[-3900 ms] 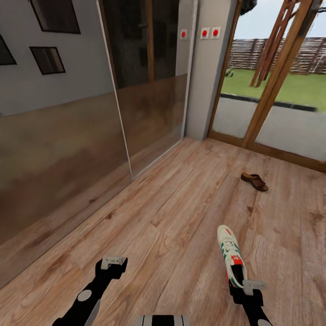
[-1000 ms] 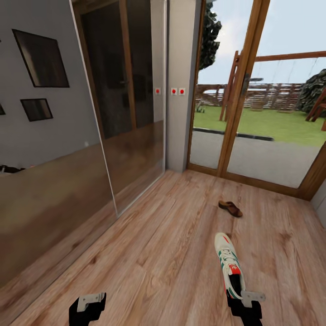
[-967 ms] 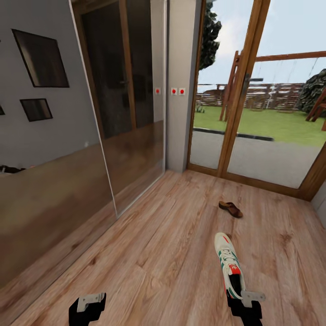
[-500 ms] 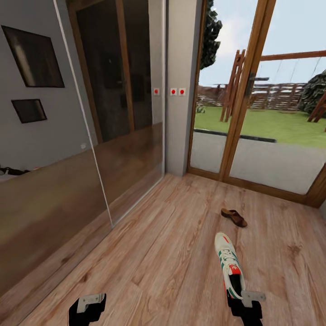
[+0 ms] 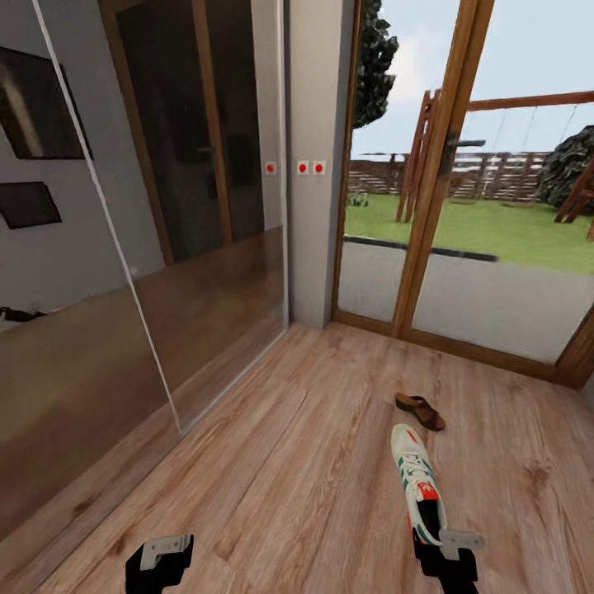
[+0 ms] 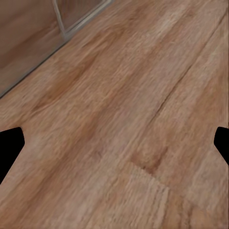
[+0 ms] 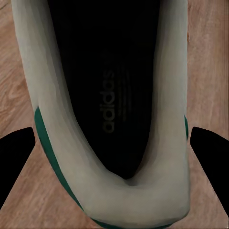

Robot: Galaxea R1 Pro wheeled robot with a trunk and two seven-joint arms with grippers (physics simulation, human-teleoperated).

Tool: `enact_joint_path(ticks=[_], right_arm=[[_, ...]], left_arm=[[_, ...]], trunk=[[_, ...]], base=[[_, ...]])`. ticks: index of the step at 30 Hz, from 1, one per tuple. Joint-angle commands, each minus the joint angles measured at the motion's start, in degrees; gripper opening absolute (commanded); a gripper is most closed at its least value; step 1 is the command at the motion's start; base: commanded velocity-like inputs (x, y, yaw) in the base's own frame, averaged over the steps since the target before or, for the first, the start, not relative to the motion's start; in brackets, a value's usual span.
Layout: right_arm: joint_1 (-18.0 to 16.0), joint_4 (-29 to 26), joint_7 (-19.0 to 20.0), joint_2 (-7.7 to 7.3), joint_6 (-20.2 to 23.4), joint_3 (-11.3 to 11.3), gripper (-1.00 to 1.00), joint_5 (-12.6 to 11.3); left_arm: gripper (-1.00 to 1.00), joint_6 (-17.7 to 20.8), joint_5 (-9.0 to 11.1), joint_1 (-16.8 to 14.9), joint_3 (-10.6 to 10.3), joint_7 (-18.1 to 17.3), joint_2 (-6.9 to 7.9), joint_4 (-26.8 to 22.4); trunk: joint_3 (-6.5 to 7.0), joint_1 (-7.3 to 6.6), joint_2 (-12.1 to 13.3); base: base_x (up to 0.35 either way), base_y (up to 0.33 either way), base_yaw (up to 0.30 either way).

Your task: Pick up the two gym shoes and the two sandals from the corridor floor and place them onto the hallstand (shoe rack) in the corridor, making sure they are on the rack and not on the floor. Arrange them so the two gym shoes are next to each other and the two sandals are next to each other.

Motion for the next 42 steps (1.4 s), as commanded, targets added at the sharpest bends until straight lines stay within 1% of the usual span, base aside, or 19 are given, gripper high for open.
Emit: enact_joint_path(ticks=[1, 12, 28, 33, 42], right_arm=[[-0.06, 0.1, -0.33, -0.01, -0.15, -0.18, -1.0, 0.61], [-0.06, 0.14, -0.33, -0.06, -0.15, -0.21, -1.0, 0.61], [-0.06, 1.42, -0.33, -0.06, -0.15, -0.21, -1.0, 0.61], [-0.06, 1.52, -0.33, -0.06, -0.15, -0.21, -1.0, 0.61], [-0.06, 1.55, -0.33, -0.06, -0.15, -0.21, -1.0, 0.61]], left_arm=[[1.0, -0.17, 0.03, -0.02, 0.1, -0.04, -0.01, 0.01], [1.0, -0.17, 0.18, -0.02, 0.1, -0.04, -0.01, 0.01], [1.0, -0.17, 0.31, -0.02, 0.1, -0.04, 0.07, 0.01], [1.0, -0.17, 0.31, -0.02, 0.1, -0.04, 0.08, 0.01], [1.0, -0.17, 0.31, -0.02, 0.11, -0.04, 0.08, 0.26]], trunk=[[-0.02, 0.02, -0.02], [0.36, 0.02, -0.02], [1.04, 0.02, -0.02], [1.26, 0.02, -0.02], [1.53, 0.02, -0.02]], base=[[0.28, -0.165, -0.225], [0.281, -0.14, -0.264], [0.301, -0.012, -0.278], [0.303, 0.077, -0.278], [0.265, 0.189, -0.286]])
